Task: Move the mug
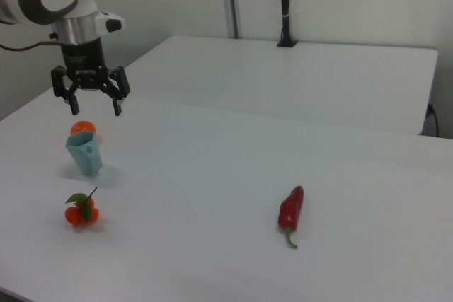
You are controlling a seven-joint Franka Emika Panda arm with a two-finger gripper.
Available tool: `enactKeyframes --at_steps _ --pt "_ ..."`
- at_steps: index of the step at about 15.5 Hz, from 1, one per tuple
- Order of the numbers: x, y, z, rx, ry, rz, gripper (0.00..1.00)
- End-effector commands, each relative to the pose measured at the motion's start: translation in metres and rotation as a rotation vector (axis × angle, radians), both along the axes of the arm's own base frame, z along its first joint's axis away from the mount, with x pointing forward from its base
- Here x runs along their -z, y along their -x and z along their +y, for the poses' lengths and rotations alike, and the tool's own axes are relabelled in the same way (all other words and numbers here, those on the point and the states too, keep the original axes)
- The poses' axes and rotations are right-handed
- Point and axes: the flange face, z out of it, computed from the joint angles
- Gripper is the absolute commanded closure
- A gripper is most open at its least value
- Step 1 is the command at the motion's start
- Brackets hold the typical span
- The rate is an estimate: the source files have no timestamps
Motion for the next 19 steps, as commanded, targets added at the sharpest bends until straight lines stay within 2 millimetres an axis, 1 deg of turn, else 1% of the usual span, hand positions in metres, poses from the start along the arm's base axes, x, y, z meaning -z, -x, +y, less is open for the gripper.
enactKeyframes --at_steps 1,4,5,7,9,11,13,14,16,17,19 --pt "-0.003 0.012 0.04 -0.162 -0.014 -0.004 0.0" --pt "0.003 0.01 0.075 -0.257 -0.02 -0.037 0.0" --pt "0.01 0.007 0.086 -0.299 -0.023 -0.037 0.0" --pt "0.019 0.002 0.106 -0.358 -0.025 -0.069 0.0" --pt "0.039 -0.01 0.124 -0.384 -0.036 -0.093 0.0" --pt "0.06 -0.025 0.133 -0.388 -0.053 -0.124 0.01" --pt "0.074 -0.034 0.141 -0.395 -0.067 -0.151 0.01" --pt "0.083 -0.037 0.142 -0.393 -0.071 -0.154 0.03" --pt "0.104 -0.043 0.145 -0.393 -0.077 -0.155 0.03" --pt "0.114 -0.044 0.147 -0.393 -0.079 -0.161 0.08" --pt "0.131 -0.047 0.155 -0.403 -0.086 -0.173 0.1"
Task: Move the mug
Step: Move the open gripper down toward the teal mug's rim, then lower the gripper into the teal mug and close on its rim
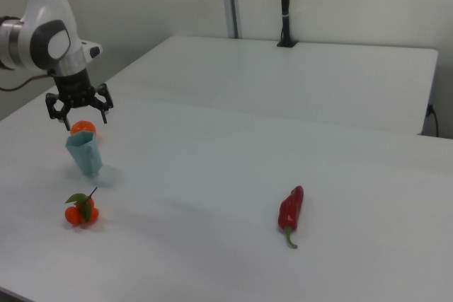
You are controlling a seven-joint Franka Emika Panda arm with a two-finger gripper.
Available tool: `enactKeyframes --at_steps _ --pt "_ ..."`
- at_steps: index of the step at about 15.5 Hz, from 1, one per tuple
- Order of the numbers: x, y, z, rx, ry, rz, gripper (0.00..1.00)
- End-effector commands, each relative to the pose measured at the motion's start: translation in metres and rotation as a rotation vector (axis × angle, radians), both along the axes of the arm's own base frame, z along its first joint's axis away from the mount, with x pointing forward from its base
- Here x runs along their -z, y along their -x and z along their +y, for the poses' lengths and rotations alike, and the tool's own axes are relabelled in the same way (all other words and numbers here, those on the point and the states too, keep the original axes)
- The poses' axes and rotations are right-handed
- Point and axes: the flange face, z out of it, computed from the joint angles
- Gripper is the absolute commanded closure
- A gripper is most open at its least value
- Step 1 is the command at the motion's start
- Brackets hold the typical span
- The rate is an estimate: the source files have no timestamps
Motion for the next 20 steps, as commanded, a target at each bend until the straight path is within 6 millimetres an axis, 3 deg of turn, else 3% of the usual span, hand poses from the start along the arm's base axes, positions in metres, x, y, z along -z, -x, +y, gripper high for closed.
enactKeyframes --at_steps 1,3,11,16,20 --pt "0.03 0.003 0.019 -0.049 -0.004 -0.018 0.13" --pt "0.045 0.001 0.026 -0.076 0.028 -0.02 0.22" --pt "0.088 -0.007 0.04 -0.109 0.051 -0.024 0.35" --pt "0.095 -0.005 0.045 -0.121 0.057 -0.015 0.44" --pt "0.097 -0.005 0.046 -0.124 0.061 -0.014 0.58"
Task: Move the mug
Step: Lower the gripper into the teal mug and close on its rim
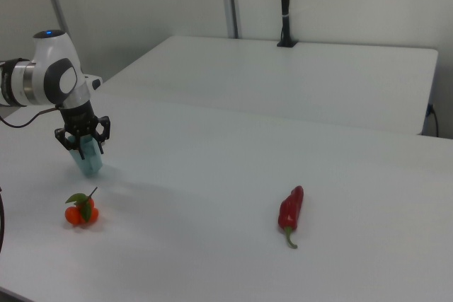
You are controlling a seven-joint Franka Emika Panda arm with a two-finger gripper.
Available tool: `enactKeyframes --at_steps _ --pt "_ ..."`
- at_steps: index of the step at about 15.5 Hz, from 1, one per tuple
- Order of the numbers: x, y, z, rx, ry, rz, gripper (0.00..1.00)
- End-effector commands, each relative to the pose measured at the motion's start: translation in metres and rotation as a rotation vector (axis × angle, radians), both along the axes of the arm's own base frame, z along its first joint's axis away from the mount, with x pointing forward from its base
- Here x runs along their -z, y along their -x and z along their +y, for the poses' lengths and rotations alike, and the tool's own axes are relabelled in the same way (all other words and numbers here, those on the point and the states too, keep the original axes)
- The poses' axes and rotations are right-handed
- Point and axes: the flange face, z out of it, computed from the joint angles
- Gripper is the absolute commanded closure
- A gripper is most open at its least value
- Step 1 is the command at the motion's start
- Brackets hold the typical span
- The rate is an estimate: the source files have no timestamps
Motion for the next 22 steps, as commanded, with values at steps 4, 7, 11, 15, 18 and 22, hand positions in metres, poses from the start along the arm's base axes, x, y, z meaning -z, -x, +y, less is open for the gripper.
enactKeyframes --at_steps 4,7,11,15,18,22 --pt "0.005 0.008 0.011 -0.028 0.01 -0.012 0.8" --pt "0.006 0.008 0.012 -0.03 0.011 -0.011 0.94" --pt "0.006 0.009 0.012 -0.032 0.012 -0.009 1.0" --pt "-0.004 0.01 0.013 -0.007 0.001 -0.016 1.0" --pt "-0.02 0.014 0.016 -0.002 -0.012 -0.031 1.0" --pt "-0.034 0.014 0.015 0.033 -0.022 -0.049 1.0"
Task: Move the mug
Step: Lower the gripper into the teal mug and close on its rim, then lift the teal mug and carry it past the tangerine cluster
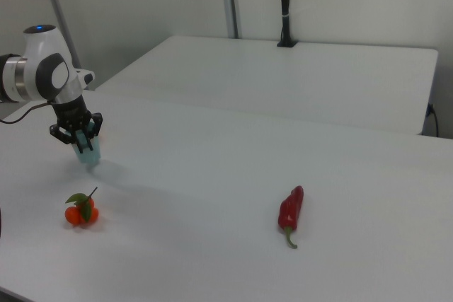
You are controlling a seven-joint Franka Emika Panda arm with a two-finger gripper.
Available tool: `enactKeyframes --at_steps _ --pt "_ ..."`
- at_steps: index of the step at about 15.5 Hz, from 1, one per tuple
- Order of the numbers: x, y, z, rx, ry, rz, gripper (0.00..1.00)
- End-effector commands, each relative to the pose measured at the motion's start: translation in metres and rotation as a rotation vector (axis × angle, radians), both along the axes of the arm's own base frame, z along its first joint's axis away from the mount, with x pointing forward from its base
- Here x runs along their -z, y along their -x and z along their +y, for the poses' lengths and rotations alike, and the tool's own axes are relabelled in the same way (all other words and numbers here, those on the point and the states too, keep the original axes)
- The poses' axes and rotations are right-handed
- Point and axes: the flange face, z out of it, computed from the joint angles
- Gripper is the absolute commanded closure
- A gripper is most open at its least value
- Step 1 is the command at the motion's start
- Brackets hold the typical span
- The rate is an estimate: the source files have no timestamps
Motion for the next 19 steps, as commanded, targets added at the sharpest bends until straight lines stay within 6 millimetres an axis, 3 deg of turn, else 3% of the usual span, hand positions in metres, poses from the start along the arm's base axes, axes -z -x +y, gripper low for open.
enactKeyframes --at_steps 1,4,9,16,19 --pt "-0.025 0.008 0.0 0.036 -0.016 -0.034 1.0" --pt "-0.057 0.013 -0.006 0.075 -0.067 -0.042 1.0" --pt "-0.136 0.039 -0.035 0.157 -0.076 -0.06 1.0" --pt "-0.204 0.061 -0.126 0.312 -0.056 -0.036 1.0" --pt "-0.21 0.065 -0.173 0.418 -0.045 0.014 1.0"
